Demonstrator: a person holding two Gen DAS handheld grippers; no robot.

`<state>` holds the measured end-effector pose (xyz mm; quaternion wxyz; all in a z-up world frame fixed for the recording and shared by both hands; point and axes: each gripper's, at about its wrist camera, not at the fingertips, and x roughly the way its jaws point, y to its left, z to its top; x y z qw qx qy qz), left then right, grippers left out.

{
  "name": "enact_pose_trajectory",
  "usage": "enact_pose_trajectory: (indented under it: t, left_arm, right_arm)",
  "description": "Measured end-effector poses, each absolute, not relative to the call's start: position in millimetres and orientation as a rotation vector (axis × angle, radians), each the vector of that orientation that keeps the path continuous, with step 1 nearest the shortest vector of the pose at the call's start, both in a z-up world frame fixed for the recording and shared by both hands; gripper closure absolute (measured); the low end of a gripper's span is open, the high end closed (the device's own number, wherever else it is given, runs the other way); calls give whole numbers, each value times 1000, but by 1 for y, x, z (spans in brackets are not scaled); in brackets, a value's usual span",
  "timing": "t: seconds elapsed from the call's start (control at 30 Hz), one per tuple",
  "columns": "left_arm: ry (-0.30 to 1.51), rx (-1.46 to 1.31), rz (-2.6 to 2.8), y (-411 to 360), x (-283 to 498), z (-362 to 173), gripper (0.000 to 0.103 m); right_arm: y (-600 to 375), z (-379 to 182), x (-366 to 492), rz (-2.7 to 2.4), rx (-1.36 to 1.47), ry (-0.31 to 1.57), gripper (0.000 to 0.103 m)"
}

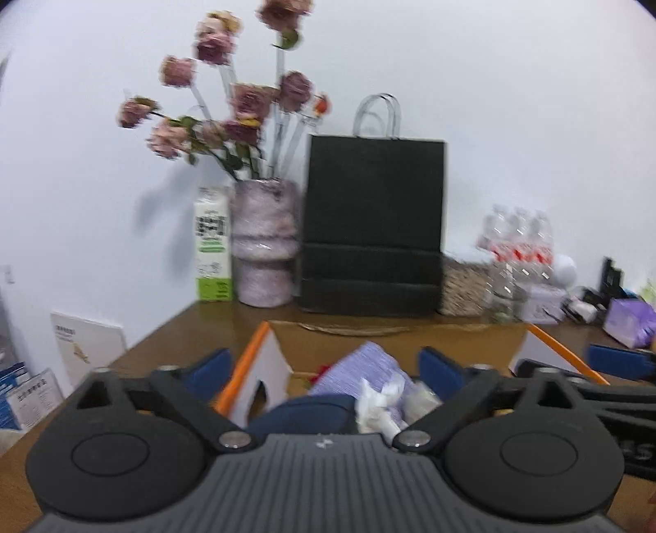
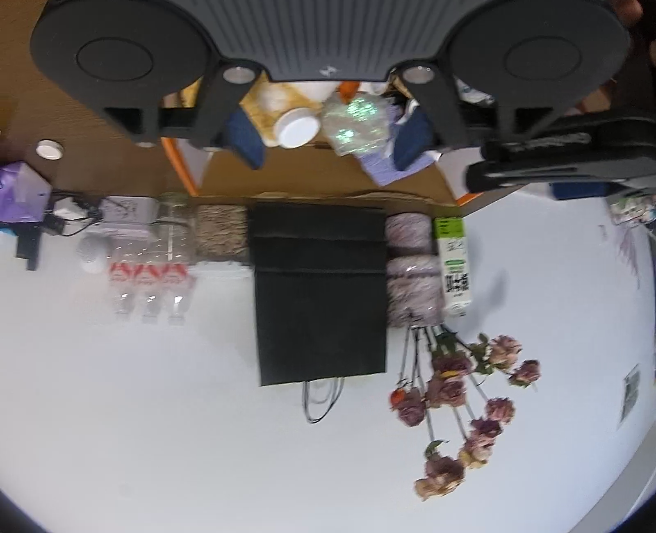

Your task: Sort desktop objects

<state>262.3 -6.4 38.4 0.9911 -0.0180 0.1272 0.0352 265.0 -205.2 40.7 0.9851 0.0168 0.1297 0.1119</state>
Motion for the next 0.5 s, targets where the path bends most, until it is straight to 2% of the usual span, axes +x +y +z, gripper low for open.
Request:
enact_pose_trajectory:
  t: [0.07,0.5]
  left_arm:
    - [250,-58,65,-2,263,40,0]
    - [260,-46,54,-2,259,38,0]
  right_arm:
    - [-208,42,264,228,39,250,0]
    - [-207,38,259,230,29,258,0]
